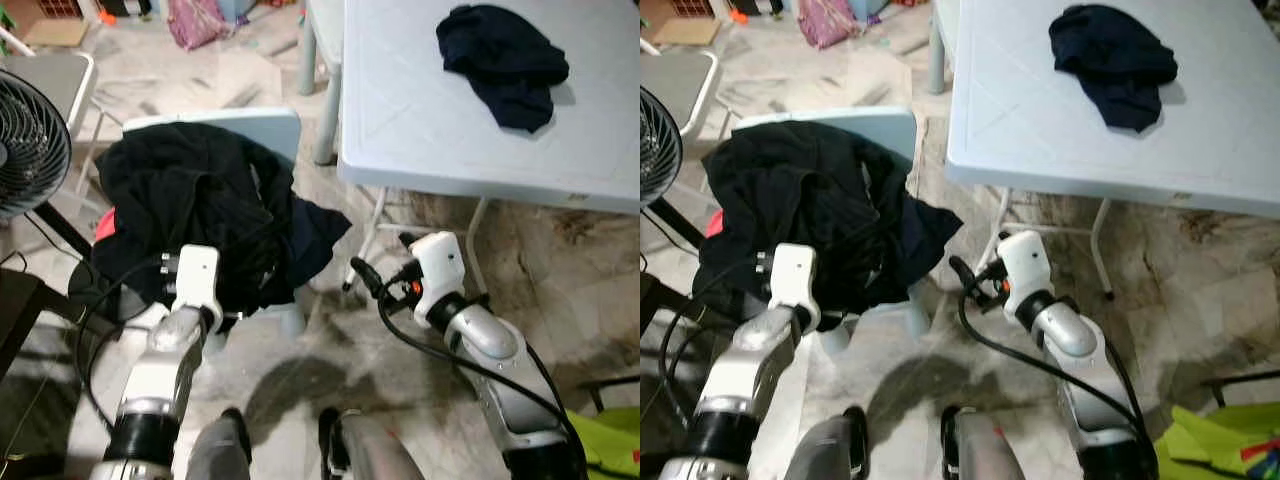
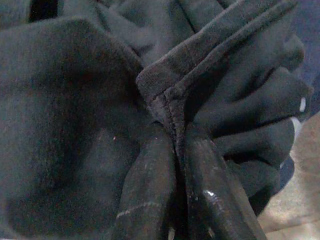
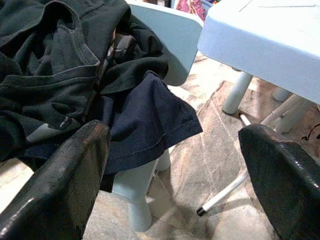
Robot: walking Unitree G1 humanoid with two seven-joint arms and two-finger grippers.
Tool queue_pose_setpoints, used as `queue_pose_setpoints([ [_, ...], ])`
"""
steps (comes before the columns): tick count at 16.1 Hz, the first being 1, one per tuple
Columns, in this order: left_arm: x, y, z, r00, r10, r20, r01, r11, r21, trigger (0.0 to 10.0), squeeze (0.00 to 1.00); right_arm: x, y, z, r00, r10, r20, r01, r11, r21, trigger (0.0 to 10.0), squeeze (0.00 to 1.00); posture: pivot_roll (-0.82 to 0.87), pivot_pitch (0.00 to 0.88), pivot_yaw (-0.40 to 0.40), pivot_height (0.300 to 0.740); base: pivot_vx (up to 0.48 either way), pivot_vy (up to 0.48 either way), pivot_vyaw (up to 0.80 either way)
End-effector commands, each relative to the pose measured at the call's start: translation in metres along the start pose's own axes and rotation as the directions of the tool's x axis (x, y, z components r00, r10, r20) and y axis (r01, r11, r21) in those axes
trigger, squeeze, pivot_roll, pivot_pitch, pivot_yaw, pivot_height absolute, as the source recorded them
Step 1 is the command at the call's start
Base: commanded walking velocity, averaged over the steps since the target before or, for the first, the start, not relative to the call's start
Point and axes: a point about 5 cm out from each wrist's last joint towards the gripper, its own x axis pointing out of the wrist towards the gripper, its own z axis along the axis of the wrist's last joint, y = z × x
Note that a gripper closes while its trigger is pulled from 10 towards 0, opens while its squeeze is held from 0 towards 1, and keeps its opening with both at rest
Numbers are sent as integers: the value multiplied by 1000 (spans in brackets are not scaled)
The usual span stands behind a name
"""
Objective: Hang hanger
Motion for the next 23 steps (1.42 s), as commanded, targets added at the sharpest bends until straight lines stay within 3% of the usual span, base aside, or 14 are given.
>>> queue_pose_setpoints([
  [1, 0, -1, -5, 1000, 7, -31, -7, 1000, 3, 10000, 1000, -2, -1, -2, 1000, -2, -9, 2, 1000, -7, 10000, 0, -84, 194, -102, 740, 0, 0, 0],
  [9, 4, -6, 2, 999, 10, -34, -10, 1000, -4, 10000, 1000, 1, 2, -2, 1000, 7, -3, -7, 1000, -11, 10000, 0, -80, 198, -98, 740, 0, 0, 0],
  [10, 5, -3, 0, 998, 28, -48, -28, 1000, 4, 10000, 459, 1, 2, -3, 1000, 9, -6, -9, 1000, -10, 10000, 0, -80, 198, -98, 740, 0, 0, 0],
  [11, 6, -3, 0, 998, 27, -49, -27, 1000, 4, 10000, 0, 1, 3, -3, 1000, 10, -6, -10, 1000, -9, 10000, 0, -80, 198, -98, 740, 0, 0, 0],
  [19, 23, -1, 2, 995, -5, -98, -2, 997, -74, 10000, 0, 2, 5, -4, 1000, 23, -12, -23, 1000, -9, 10000, 0, -86, 202, -102, 740, 0, 0, 0],
  [20, 25, 2, 2, 995, 9, -103, -17, 996, -83, 4314, 0, 2, 7, -4, 1000, 29, -13, -29, 1000, -7, 10000, 0, -85, 201, -102, 740, 0, 0, 0],
  [21, 25, 3, 2, 995, 8, -102, -17, 996, -89, 0, 0, 2, 8, -5, 999, 33, -15, -33, 999, -8, 10000, 0, -85, 201, -102, 740, 0, 0, 0],
  [23, 26, 2, 1, 994, -4, -108, -7, 995, -103, 0, 0, 2, 9, -5, 999, 37, -15, -37, 999, -8, 10000, 0, -84, 202, -102, 740, 0, 0, 0],
])
